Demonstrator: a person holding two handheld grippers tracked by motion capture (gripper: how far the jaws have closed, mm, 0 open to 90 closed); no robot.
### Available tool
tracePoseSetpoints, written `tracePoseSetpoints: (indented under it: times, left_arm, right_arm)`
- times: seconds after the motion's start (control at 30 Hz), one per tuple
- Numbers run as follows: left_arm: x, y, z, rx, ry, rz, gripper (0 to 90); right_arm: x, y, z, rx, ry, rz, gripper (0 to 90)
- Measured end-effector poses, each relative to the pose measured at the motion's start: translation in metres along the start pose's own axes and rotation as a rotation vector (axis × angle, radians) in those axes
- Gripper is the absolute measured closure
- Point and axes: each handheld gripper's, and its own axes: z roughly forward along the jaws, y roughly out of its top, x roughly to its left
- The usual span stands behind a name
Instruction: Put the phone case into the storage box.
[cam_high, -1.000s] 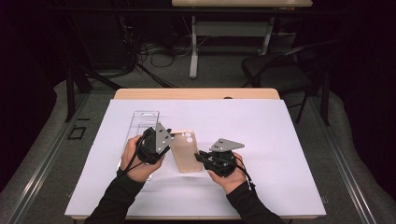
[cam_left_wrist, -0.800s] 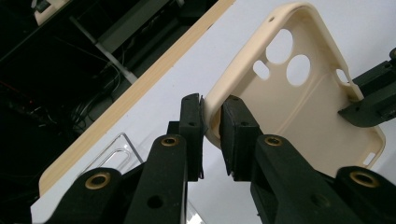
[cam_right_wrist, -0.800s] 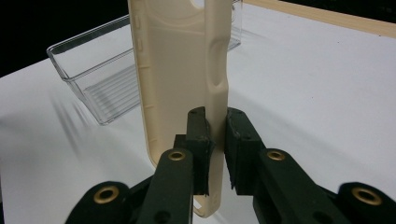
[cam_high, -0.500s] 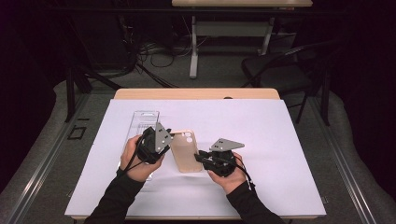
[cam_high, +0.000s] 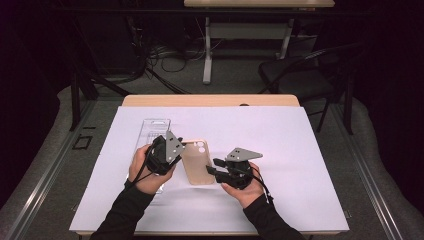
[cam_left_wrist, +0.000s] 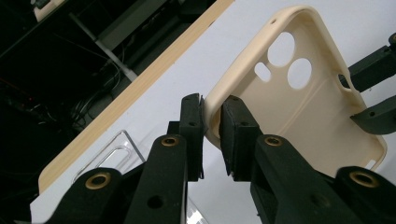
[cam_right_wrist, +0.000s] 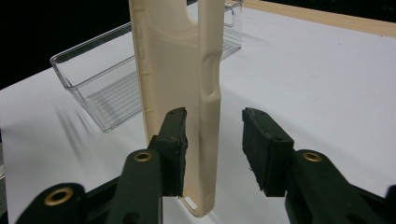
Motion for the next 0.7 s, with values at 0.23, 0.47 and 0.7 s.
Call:
tracePoseSetpoints:
  times: [0.23,0.47,0.7]
  left_arm:
    - [0.0016,-0.0005,0.0003,-0.007,-0.004,-0.014,80.2]
    - [0.003,-0.0009,0.0008,-0.009,-0.008,-0.011,80.2]
    - [0.0046,-0.0016,0.002,-0.019,-0.03,-0.013,80.2]
  right_arm:
    - [0.0015,0.0009,-0.001,-0.024,-0.01,-0.018,52.9]
    - [0.0032,0.0036,-0.0016,-0.035,-0.005,-0.049,45.6]
    - [0.0035,0.0048,-0.001,-0.08,0.026,-0.078,37.9]
